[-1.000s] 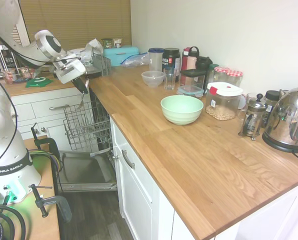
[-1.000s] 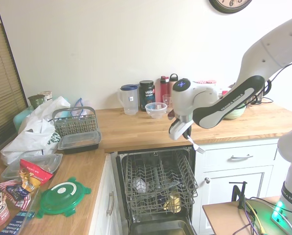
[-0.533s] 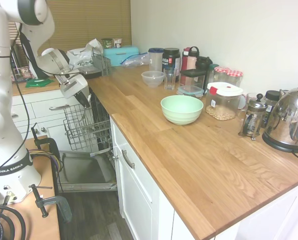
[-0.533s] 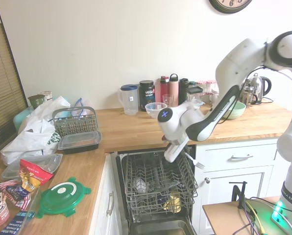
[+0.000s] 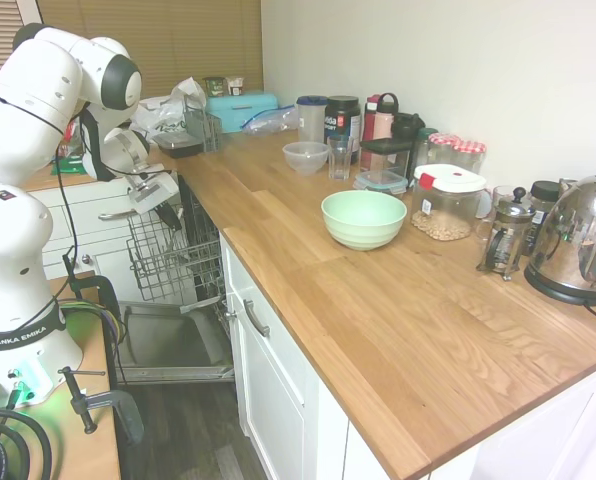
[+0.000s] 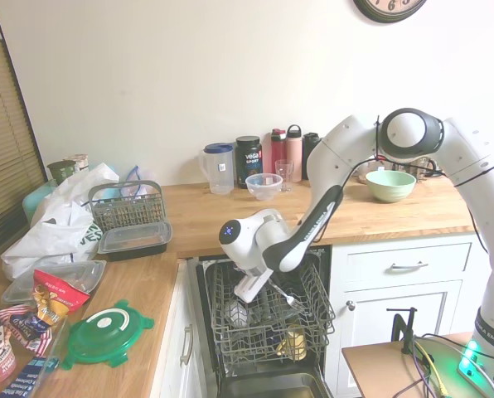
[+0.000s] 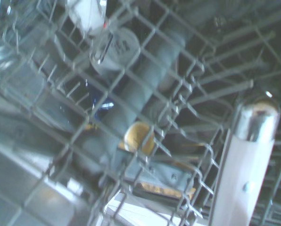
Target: Put the fork in the dishwasher
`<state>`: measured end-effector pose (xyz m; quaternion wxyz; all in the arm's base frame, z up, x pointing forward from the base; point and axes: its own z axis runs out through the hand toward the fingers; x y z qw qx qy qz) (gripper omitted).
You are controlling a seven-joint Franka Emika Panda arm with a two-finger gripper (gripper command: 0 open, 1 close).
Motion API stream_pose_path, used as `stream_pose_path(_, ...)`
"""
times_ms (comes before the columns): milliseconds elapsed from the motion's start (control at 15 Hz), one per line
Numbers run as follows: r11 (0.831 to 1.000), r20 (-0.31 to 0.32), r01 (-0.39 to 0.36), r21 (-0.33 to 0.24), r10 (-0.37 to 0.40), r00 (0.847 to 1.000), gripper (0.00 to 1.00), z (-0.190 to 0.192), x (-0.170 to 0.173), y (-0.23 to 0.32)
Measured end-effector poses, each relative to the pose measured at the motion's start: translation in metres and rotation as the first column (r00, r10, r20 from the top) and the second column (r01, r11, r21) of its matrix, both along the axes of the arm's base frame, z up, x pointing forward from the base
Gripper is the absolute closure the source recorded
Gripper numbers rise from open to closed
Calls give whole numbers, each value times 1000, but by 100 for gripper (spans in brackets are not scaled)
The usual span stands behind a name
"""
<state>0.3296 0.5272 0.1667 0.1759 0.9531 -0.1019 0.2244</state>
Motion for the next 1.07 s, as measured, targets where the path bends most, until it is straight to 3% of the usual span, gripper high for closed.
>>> stream_pose_path(1067,999,-24,32,16,-32,999,0,11,4,7)
